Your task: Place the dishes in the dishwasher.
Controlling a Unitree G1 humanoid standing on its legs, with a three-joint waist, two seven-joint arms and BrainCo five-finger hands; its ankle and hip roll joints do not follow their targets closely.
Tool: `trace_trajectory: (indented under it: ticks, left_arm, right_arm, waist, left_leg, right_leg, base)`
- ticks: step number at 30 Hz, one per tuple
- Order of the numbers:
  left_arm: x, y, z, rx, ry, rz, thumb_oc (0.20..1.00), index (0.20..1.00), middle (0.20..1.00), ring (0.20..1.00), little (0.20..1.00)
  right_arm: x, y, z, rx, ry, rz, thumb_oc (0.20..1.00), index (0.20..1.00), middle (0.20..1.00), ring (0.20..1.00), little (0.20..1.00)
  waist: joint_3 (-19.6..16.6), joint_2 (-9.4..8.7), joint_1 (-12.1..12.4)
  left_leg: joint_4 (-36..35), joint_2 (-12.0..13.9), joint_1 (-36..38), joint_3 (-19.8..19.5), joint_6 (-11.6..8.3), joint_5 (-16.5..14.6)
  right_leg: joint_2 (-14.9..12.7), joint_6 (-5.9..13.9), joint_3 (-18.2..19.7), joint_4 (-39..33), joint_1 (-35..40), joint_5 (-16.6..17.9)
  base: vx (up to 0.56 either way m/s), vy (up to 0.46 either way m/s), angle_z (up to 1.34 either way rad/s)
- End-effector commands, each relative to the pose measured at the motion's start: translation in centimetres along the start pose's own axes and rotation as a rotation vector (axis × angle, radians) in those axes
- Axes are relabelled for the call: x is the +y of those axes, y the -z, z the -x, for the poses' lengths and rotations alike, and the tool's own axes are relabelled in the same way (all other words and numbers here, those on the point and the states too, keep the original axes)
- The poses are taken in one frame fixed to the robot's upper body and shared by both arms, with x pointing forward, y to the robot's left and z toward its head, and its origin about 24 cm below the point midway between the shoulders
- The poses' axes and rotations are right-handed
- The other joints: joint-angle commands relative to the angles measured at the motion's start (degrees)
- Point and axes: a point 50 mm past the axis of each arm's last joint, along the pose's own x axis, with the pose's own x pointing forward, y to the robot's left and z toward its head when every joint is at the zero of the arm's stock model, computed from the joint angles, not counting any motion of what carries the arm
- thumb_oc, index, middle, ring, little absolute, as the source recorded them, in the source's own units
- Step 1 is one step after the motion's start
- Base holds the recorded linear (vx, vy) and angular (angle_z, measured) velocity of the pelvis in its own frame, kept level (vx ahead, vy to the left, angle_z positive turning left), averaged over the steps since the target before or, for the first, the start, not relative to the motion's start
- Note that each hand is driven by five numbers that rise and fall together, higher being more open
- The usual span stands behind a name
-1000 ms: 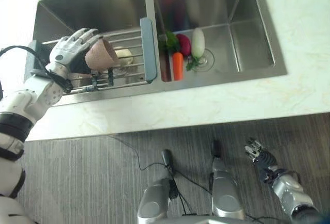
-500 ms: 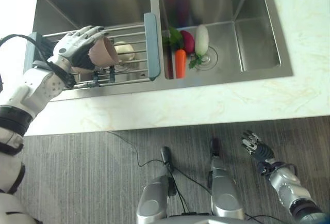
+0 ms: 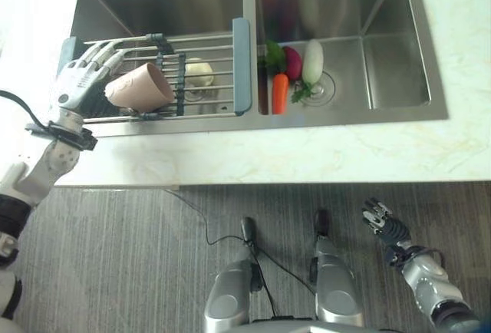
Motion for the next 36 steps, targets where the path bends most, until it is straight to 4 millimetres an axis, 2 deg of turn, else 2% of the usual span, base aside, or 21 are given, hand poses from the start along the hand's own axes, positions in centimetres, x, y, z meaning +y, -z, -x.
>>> trace_trajectory:
  ticks: [1,11,21,24,29,36]
  left_arm:
    - [2.8,2.3,0.0,0.062,-0.077,-0.112,1.0,1.0,1.0,1.0,1.0]
    - [1.0,3.4,1.0,0.171,-0.002,-0.043,1.0,1.0,1.0,1.0,1.0]
    - [2.4,4.3,0.5,0.21,-0.098,-0.033,1.0,1.0,1.0,1.0,1.0]
    - [3.2,4.2,0.1,0.204,-0.172,-0.013,1.0,1.0,1.0,1.0,1.0]
    - [4.2,4.1,-0.3,0.186,-0.2,-0.013,1.0,1.0,1.0,1.0,1.0]
    - [4.8,3.8,-0.7,0.171,-0.256,0.019,1.0,1.0,1.0,1.0,1.0]
  right_arm:
    - [-0.9,0.7,1.1,-0.035,0.038,-0.043,1.0,1.0,1.0,1.0,1.0]
    - [-0.5,0.4,0.9,-0.035,0.026,-0.032,1.0,1.0,1.0,1.0,1.0]
    - [-0.3,0.9,1.2,-0.028,0.022,-0.032,1.0,1.0,1.0,1.0,1.0]
    - [-0.1,1.2,1.2,-0.024,0.019,-0.034,1.0,1.0,1.0,1.0,1.0]
    - [-0.1,1.3,1.3,-0.022,0.02,-0.039,1.0,1.0,1.0,1.0,1.0]
    - [0.1,1.6,1.3,-0.017,0.015,-0.042,1.0,1.0,1.0,1.0,1.0]
  waist:
    - [-3.97,0.9,0.85]
    - [-3.6,0.76,0.11]
    - [-3.56,0.46,-0.38]
    - [-3.41,0.38,-0.45]
    - [-3.33,0.35,-0.37]
    - [-3.24,0.16,-0.34]
  left_leg:
    - [-0.01,-0.7,0.55,-3.12,-0.05,-8.12]
    - [-0.01,-0.96,0.72,-3.24,0.23,-8.38]
    - [-0.01,-1.02,1.16,-2.91,0.45,-8.64]
    - [-0.01,-1.04,1.22,-2.98,0.48,-8.7]
    - [-0.01,-1.12,1.15,-3.23,0.56,-8.88]
    - [-0.01,-1.11,1.26,-3.4,0.71,-9.06]
  right_leg:
    - [-7.15,7.75,-1.68,0.16,0.13,-0.91]
    - [-7.06,7.74,-0.77,0.45,-0.44,-0.5]
    - [-7.23,7.78,-0.42,0.79,-0.71,-0.01]
    - [-7.31,7.78,-0.16,0.95,-0.88,0.13]
    - [-7.39,7.81,-0.08,1.25,-1.2,0.17]
    - [-7.42,7.78,0.04,1.67,-1.41,0.18]
  base:
    - [0.0,0.0,0.06]
    - [0.0,0.005,0.02]
    - [0.0,0.0,0.0]
    - [0.0,0.0,0.0]
    - [0.0,0.0,0.0]
    - [0.0,0.0,0.0]
